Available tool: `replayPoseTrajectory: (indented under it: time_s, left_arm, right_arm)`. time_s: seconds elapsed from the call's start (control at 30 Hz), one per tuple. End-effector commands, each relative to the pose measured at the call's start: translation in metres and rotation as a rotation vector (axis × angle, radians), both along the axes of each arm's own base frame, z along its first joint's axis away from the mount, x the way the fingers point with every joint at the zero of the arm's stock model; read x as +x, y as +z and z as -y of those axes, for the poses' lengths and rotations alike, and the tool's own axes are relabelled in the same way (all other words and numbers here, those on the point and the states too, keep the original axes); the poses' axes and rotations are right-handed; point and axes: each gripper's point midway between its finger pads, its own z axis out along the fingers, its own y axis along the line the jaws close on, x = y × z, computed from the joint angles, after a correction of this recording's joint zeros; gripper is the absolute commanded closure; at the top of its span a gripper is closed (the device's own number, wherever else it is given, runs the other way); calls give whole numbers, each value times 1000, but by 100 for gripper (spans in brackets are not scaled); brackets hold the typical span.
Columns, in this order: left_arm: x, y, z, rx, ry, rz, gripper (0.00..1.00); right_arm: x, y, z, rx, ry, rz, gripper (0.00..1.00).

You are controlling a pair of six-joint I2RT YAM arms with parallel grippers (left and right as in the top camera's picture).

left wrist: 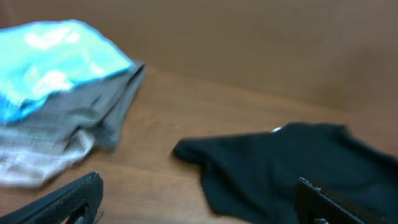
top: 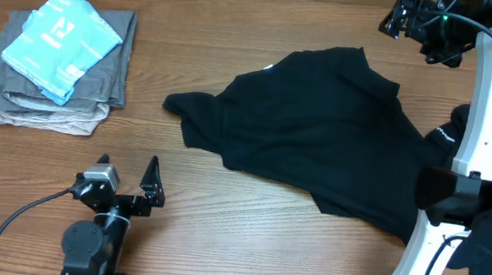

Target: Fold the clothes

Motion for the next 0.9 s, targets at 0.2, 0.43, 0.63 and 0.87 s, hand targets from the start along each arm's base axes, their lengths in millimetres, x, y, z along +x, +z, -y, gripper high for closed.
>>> replayPoseTrajectory:
  time_s: [0.2, 0.43, 0.63, 0.87]
  left_arm:
    - [-15, 114, 18, 61, -120, -118, 0]
    - [15, 114, 27, 19, -175, -415, 0]
    - [42, 75, 36, -16, -221, -584, 0]
    - [57, 17, 36, -40, -220, -810, 0]
  right_arm:
    - [-7, -47, 24, -157, 156, -90, 1]
    - [17, -79, 29, -179, 140, -68, 93]
    - [29, -114, 30, -177, 133, -66, 96]
    - [40, -165, 31, -170, 107, -53, 96]
